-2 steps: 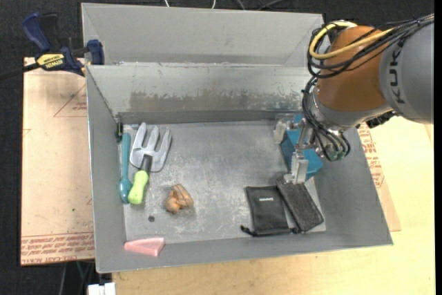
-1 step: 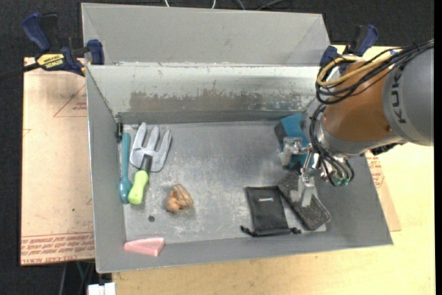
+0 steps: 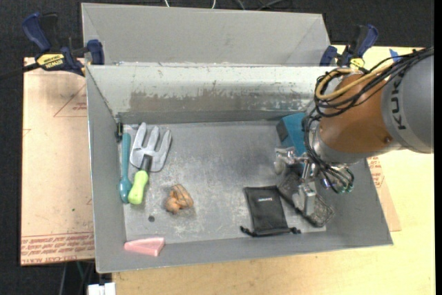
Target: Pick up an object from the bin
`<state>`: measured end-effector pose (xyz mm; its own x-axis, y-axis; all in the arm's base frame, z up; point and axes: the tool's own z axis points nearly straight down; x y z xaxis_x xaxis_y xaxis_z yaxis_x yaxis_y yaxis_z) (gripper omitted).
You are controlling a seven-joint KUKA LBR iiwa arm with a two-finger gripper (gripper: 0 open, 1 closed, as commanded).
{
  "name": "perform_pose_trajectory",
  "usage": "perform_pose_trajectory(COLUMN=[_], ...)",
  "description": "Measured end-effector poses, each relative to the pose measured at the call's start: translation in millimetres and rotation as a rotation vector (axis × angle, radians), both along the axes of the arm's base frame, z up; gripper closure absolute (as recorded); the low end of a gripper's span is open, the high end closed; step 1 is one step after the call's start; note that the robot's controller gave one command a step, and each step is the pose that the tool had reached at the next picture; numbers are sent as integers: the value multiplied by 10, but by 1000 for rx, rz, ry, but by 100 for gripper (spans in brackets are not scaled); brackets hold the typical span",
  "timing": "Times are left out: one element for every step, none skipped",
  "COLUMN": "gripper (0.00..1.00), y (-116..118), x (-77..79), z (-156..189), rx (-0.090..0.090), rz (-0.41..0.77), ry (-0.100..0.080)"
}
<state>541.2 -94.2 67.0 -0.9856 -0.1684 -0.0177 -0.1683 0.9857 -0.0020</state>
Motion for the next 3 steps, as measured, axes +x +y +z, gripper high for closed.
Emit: perform_pose_trajectory(gripper=[0, 0, 0], y=[-12, 115, 139], x=[-7, 35, 57], z=[17, 124, 102], rx=[7, 3, 6], rz=[103, 40, 46], ry=[8, 5, 5])
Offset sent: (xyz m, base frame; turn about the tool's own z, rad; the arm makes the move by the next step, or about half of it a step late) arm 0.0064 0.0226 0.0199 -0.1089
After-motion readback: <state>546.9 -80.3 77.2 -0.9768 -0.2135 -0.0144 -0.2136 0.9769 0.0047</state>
